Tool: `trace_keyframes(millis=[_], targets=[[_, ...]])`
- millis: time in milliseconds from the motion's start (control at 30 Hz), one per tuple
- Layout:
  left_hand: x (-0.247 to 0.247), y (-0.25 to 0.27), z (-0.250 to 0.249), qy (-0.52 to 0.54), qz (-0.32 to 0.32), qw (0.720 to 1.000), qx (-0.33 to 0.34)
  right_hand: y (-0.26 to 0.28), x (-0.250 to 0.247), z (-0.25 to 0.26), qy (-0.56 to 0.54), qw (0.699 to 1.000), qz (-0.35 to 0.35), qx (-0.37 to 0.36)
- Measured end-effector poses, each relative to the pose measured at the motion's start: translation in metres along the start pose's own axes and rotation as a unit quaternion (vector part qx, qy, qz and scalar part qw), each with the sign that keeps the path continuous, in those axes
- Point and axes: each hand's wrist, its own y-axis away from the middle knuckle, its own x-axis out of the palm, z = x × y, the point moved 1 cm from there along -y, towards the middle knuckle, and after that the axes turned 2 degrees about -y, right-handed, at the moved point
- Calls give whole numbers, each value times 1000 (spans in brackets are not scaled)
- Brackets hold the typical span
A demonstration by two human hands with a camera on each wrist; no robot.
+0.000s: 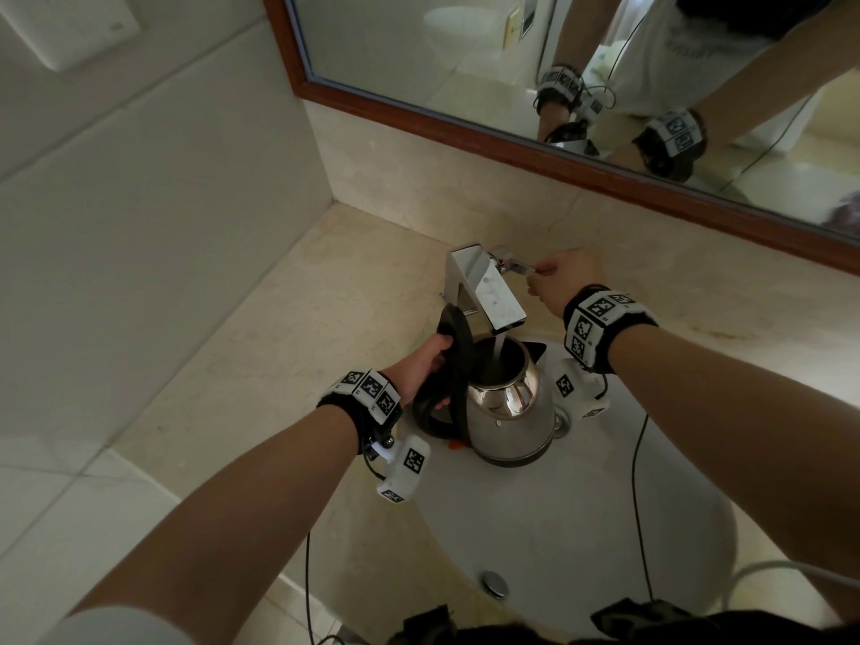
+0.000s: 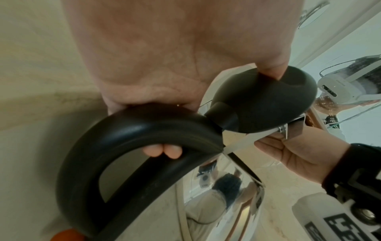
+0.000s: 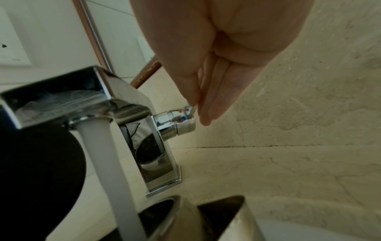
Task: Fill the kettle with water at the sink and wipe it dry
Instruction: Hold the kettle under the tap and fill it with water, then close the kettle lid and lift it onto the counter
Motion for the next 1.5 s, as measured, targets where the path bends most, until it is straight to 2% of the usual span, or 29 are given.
trace_keyframes(millis=[333,533,700,833,1067,1200,1300,1500], targets=[[2,5,-1,-1,4,1000,4,0,-2,8,60,998,13,7],[4,6,-2,8,-2,1000,8,14,8,11,35,999,18,10],[8,8,3,9,-13,1000,9,37,11,-6,14,999,38,0],[10,13,9,12,-26,1000,9,64,22,-35,39,987,141,64],[25,27,9,-1,-46,999,4,92,32,-63,-154,955,188,168],[38,33,10,-19,-69,997,2,104,33,-69,-176,947,227,142],[46,35,12,-58,-84,995,-1,111,34,-75,-144,955,220,137],[59,37,13,-94,-64,993,-6,117,31,-83,-114,957,238,120]])
